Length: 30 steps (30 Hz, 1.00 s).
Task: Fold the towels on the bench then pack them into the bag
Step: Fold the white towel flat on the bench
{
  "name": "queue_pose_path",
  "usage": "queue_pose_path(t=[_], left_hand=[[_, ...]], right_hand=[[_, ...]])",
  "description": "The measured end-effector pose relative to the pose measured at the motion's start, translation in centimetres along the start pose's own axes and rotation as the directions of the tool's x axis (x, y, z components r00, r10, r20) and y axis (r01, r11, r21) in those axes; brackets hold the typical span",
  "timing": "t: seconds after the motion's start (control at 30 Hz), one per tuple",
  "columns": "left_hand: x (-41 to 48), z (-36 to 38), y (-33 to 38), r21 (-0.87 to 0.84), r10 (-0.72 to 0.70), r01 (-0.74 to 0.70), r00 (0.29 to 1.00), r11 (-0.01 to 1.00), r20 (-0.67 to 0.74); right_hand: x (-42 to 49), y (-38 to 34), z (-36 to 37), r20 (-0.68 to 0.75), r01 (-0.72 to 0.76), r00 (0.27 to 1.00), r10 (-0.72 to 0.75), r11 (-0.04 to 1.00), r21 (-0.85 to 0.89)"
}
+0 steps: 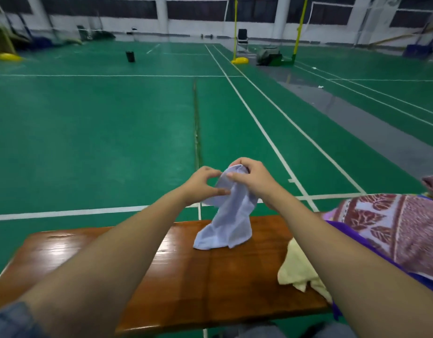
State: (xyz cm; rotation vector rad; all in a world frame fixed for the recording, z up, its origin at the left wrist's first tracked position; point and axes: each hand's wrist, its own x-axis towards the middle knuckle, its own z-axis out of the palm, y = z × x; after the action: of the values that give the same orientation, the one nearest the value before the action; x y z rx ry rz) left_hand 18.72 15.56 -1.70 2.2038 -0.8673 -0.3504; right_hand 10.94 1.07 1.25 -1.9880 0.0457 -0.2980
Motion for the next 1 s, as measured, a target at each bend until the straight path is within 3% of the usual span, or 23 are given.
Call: queue_pose_path(t=[0.1, 0.2, 0.37, 0.53, 0.73, 1.0], left_hand=[[-0.5, -0.2, 1.5, -0.064, 0.028, -0.031, 0.999, 0.997, -0.034], [-1.7, -0.6, 2.4, -0.156, -0.008, 0.003, 0.999, 0.988, -0.033], [-4.3, -1.6, 2.7, -0.057, -0.097, 0.093, 0.993, 0.994, -0.07], [-7.3, -2.6, 2.7, 0.019, -0.16, 0.169, 0.963, 0.985, -0.218], [-9.0, -4.8, 2.6, -0.015, -0.181, 0.193, 0.886, 0.981, -0.428], [-6.7, -8.2, 1.5, -0.137, -0.197, 0.144, 0.805, 0.98, -0.559]], right_hand=[[-0.5, -0.7, -0.9, -0.06, 0.046, 0.997, -0.045, 0.999, 0.003], [-1.4, -0.9, -2.6, -0.14, -0.003, 0.99, -0.002, 0.999, -0.035], [-2.9, -1.1, -4.9, -0.192, -0.053, 0.981, 0.034, 0.994, -0.098], [-3.0, -1.3, -6.0, -0.178, -0.104, 0.981, 0.078, 0.984, -0.143], [-3.3, -0.7, -7.7, -0.206, -0.12, 0.977, 0.049, 0.93, -0.347], [-1.0, -0.4, -5.8, -0.327, -0.121, 0.94, 0.102, 0.992, -0.039]])
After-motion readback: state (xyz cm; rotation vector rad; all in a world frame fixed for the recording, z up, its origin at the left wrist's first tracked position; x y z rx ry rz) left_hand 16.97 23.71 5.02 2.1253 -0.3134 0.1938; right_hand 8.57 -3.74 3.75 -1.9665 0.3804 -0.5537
